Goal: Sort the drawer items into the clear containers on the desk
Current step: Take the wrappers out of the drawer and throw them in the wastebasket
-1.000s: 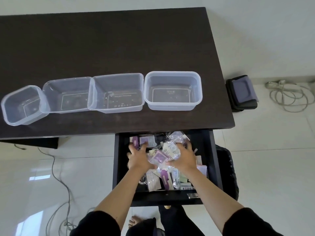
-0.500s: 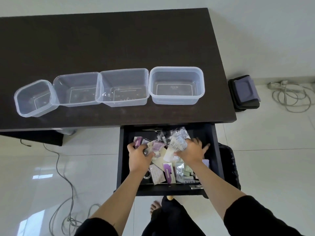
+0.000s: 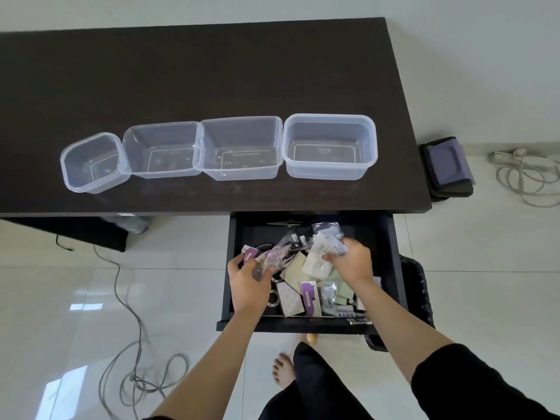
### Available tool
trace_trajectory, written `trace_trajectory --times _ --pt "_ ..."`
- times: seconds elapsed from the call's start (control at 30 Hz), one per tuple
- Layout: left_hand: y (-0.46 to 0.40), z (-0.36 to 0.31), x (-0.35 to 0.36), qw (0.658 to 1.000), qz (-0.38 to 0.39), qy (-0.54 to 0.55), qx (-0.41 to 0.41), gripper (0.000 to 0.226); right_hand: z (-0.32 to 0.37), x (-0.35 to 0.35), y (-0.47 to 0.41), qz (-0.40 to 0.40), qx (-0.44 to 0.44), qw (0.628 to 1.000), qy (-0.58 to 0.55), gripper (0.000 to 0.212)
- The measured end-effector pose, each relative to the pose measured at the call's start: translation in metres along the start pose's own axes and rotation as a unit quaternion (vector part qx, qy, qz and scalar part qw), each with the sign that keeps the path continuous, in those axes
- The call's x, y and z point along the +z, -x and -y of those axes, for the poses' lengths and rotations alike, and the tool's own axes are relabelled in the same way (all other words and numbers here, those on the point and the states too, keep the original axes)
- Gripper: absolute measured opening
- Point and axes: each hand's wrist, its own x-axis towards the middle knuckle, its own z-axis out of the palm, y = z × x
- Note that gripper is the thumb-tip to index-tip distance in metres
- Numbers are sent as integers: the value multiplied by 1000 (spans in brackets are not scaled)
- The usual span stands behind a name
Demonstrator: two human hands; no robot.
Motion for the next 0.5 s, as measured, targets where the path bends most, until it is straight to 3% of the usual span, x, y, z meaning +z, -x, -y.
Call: trace_trajectory --times 0.4,0.5 --pt "40 -14 -14 997 -23 77 3 43 20 -51 40 -73 12 989 -128 44" --pt "54 -20 -9 997 -28 70 8 42 17 -64 54 -77 5 986 -148 39"
